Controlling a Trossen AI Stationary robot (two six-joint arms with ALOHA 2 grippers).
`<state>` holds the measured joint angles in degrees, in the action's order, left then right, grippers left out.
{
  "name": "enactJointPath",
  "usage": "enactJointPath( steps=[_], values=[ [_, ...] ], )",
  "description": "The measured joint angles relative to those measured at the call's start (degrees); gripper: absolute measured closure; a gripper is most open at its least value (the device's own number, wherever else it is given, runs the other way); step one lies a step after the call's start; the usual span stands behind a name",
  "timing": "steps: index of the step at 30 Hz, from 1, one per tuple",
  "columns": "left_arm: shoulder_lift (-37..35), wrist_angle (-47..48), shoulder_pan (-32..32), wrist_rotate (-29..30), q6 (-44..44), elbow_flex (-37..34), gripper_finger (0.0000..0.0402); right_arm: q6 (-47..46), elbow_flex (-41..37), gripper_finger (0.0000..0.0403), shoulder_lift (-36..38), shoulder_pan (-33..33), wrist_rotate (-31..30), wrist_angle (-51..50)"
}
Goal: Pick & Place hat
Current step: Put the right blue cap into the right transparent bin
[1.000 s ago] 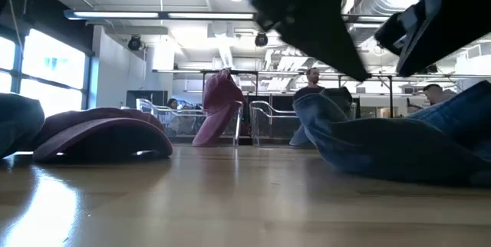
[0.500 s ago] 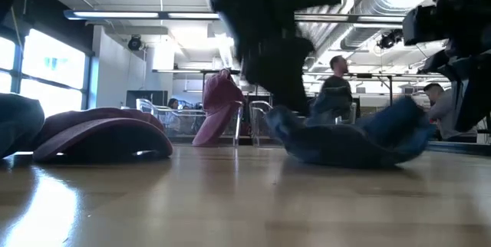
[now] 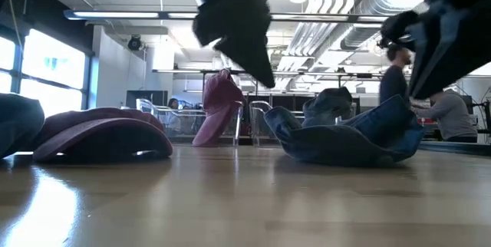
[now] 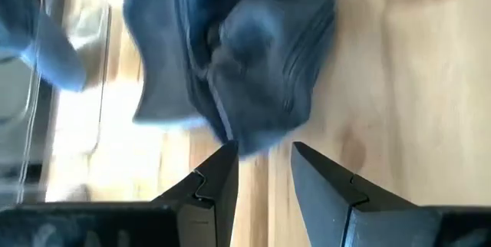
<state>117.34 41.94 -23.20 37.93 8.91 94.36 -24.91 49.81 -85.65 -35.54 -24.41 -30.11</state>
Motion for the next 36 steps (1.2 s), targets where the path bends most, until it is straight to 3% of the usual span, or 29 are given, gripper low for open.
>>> enactJointPath(
  steps=[8, 12, 16, 20, 23, 28, 36],
  values=[
    [0.09, 0.71, -1.67, -0.35, 9.58, -8.69, 0.0285, 12.71, -0.05, 0.0259, -10.20, 6.55, 4.39, 2.93],
    [-0.23, 1.30, -3.25, 0.30, 13.98, -11.81, 0.0285, 13.29, 0.30, 0.0232, -13.82, 9.11, 3.74, 4.30],
    [-0.94, 1.30, -5.00, 1.43, 16.45, -12.75, 0.0285, 13.61, 0.19, 0.0259, -14.55, 10.87, 4.03, 5.28],
    [-0.85, 1.13, -6.27, 4.39, 17.88, -15.10, 0.0285, 14.79, 0.12, 0.0331, -13.88, 12.37, 4.78, 6.86],
    [-1.07, -1.88, -6.92, 2.74, 19.02, -18.77, 0.0285, 14.98, -0.13, 0.0388, -12.43, 13.38, 5.31, 6.56],
    [-1.96, -10.80, -8.11, 1.66, 19.81, -24.98, 0.0285, 11.63, -0.18, 0.0382, -3.15, 14.98, 1.70, 5.89],
    [-1.53, -10.19, -10.29, 4.58, 19.27, -24.03, 0.0285, 11.77, -0.14, 0.0391, 19.86, 23.07, -1.79, 13.89]
  ],
)
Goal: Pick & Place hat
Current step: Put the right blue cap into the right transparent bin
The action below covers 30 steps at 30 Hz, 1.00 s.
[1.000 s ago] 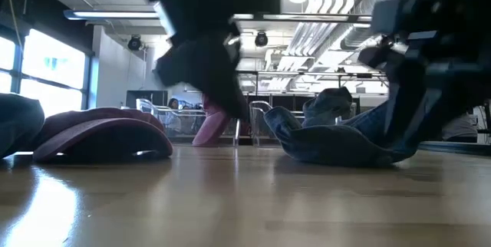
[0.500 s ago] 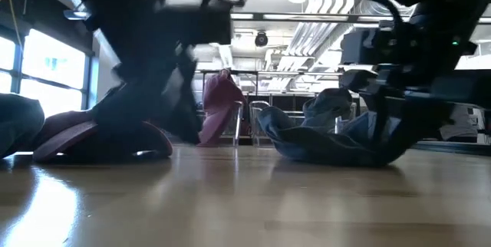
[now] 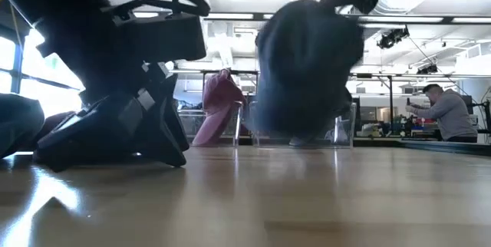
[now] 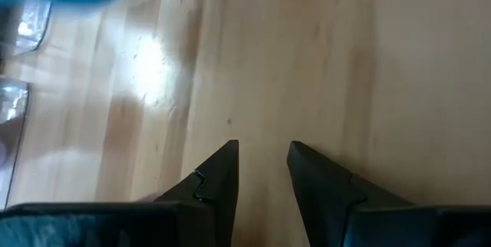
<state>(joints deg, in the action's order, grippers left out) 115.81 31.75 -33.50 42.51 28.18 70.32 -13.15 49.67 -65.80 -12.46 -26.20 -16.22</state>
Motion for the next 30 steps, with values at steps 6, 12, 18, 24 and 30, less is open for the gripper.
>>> enactJointPath(
  steps=[6, 12, 18, 24, 30],
  values=[
    [0.07, -0.34, 0.07, -0.14, -2.33, 0.59, 0.0285, 1.71, 0.07, 0.0396, 9.97, 13.20, 6.26, 9.75],
    [0.07, -0.80, 0.11, 0.80, -3.11, 0.55, 0.0285, 4.75, 0.09, 0.0398, 9.89, 26.12, 15.00, 17.51],
    [0.09, -2.23, 0.11, 1.62, -3.99, 0.55, 0.0285, 5.16, 0.11, 0.0395, 4.55, 37.04, 19.66, 23.10],
    [0.09, -2.19, 0.13, 1.85, -4.04, 0.55, 0.0285, 5.69, 0.10, 0.0397, -2.80, 44.05, 22.98, 23.76],
    [0.09, -2.18, 0.13, 1.92, -3.97, 0.55, 0.0285, 5.80, 0.09, 0.0394, -7.75, 48.01, 23.78, 23.19]
  ],
)
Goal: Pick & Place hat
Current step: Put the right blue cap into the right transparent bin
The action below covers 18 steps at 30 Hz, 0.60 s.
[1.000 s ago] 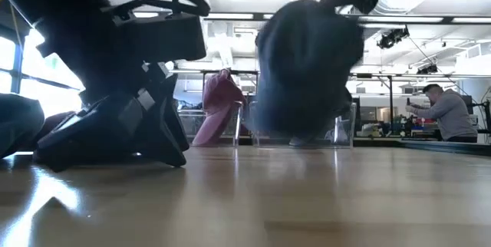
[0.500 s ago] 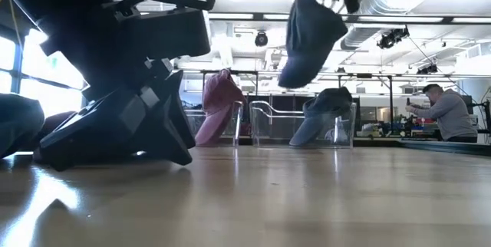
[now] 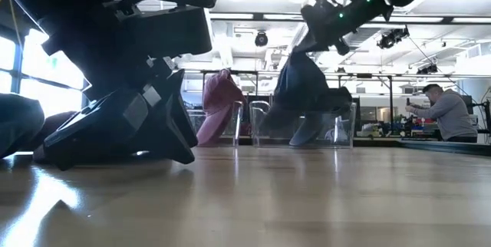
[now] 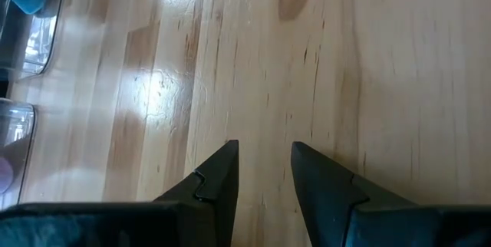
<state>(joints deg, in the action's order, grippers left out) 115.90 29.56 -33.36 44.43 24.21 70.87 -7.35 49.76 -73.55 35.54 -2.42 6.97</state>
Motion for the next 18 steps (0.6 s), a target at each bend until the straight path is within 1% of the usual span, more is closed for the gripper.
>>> enactJointPath(
  steps=[4, 13, 18],
  values=[
    [0.00, 0.00, 0.00, -0.36, 0.09, 0.00, 0.0285, 0.85, 0.01, 0.0399, -0.73, 1.45, -1.43, -1.76],
    [0.00, -0.11, 0.00, -0.38, 0.28, 0.00, 0.0285, -4.32, 0.02, 0.0388, 0.47, 2.39, -2.14, -3.61],
    [0.00, -0.26, 0.00, -0.40, 0.28, 0.00, 0.0285, -4.20, 0.02, 0.0394, 0.47, 2.42, -3.79, -10.94]
  ],
)
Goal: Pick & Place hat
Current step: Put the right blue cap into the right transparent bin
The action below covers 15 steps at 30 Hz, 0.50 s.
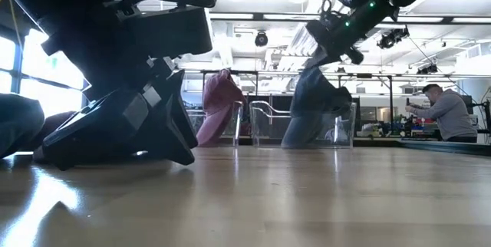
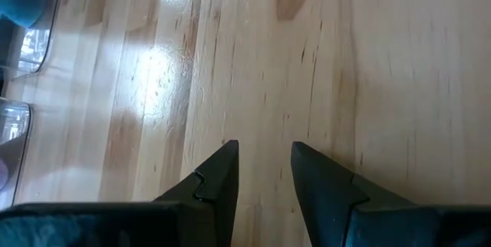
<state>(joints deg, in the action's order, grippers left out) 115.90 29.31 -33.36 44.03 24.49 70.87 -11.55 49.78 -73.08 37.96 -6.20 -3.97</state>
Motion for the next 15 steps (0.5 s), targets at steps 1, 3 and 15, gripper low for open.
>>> enactJointPath(
  steps=[1, 3, 15],
  values=[
    [0.00, -0.16, 0.00, -0.02, 0.00, 0.00, 0.0285, 0.10, 0.00, 0.0393, 0.00, 0.12, -0.84, -1.48],
    [0.00, -0.45, 0.00, -0.04, -0.04, 0.00, 0.0285, 0.24, 0.00, 0.0385, 0.00, 0.42, -2.45, -3.38],
    [0.00, -0.93, 0.00, 0.03, -0.58, 0.00, 0.0285, 1.26, 0.17, 0.0248, 4.63, 0.28, -5.57, -3.14]
  ],
)
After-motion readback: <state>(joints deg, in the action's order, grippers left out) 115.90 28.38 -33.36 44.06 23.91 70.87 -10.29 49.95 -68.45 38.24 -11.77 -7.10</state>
